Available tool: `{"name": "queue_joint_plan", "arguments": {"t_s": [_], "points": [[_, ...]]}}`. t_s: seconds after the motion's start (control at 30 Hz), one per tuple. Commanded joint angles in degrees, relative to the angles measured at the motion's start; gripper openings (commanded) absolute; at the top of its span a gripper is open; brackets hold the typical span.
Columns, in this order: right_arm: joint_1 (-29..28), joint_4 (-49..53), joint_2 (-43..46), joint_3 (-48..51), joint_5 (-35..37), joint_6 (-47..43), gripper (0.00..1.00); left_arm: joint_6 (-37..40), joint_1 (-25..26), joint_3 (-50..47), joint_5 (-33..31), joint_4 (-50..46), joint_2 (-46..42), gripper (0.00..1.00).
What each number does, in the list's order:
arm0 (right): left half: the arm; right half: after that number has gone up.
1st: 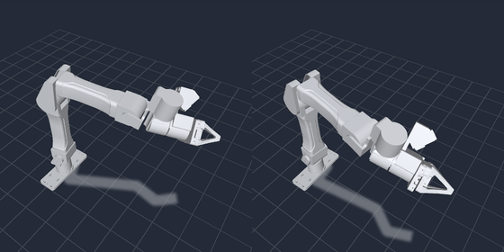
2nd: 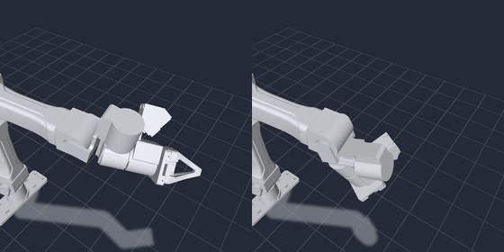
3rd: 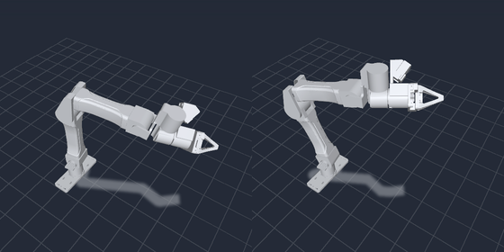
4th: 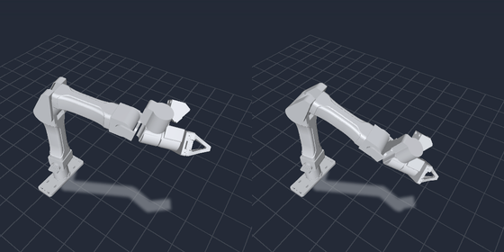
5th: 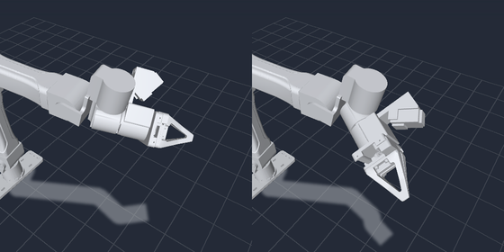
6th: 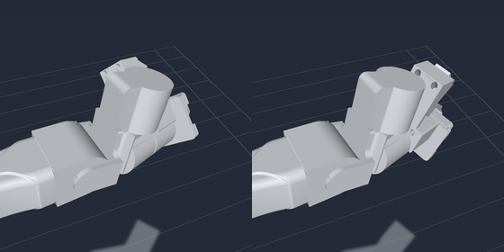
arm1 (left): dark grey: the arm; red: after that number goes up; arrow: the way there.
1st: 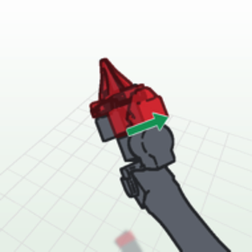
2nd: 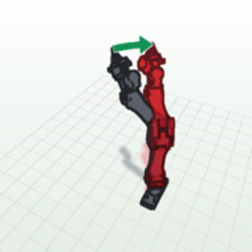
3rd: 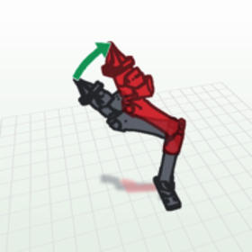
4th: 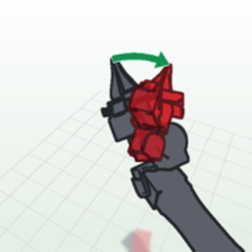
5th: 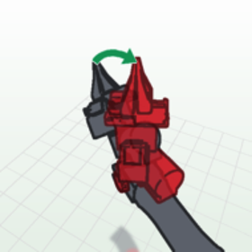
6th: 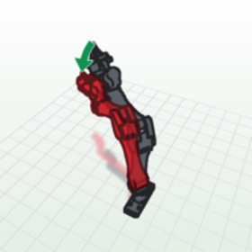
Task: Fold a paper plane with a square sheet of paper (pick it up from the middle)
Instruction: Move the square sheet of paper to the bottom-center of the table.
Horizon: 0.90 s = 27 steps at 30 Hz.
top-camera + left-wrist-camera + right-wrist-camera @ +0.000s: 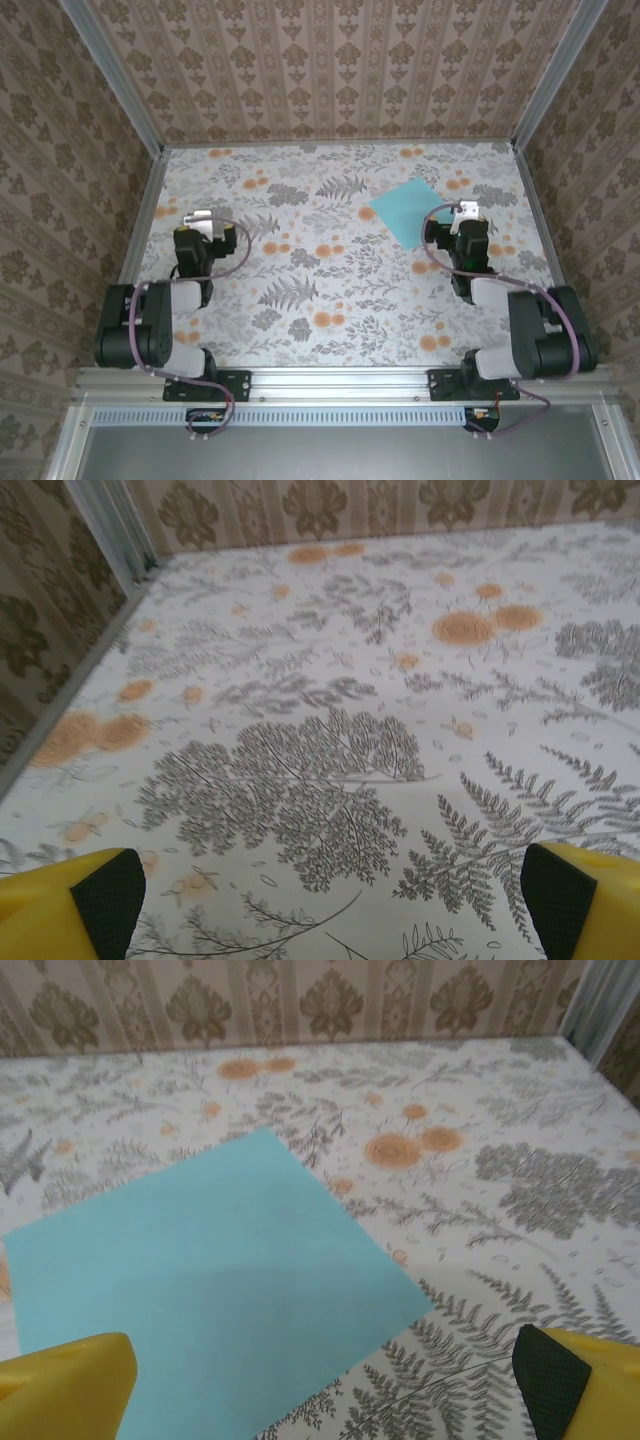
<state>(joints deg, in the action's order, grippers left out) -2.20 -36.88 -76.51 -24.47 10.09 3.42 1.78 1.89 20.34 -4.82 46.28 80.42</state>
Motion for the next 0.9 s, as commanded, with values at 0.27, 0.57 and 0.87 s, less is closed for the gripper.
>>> {"name": "queue_joint_plan", "arguments": {"t_s": [0.27, 0.57, 0.87], "points": [[-1.05, 47.33, 2.63, -25.85, -5.38, 23.04, 1.00, -17.32, 0.93, 21.93, -6.46, -46.41, -14.84, 1.00], [-4.49, 56.12, -18.07, -39.67, -15.54, 31.76, 0.95, -22.48, 1.10, 33.54, 4.04, -62.72, -12.68, 1.00], [-6.98, 61.00, -31.47, -49.35, -15.54, 34.67, 0.92, -23.39, 1.09, 36.88, 5.32, -66.87, -9.52, 1.00]]}}
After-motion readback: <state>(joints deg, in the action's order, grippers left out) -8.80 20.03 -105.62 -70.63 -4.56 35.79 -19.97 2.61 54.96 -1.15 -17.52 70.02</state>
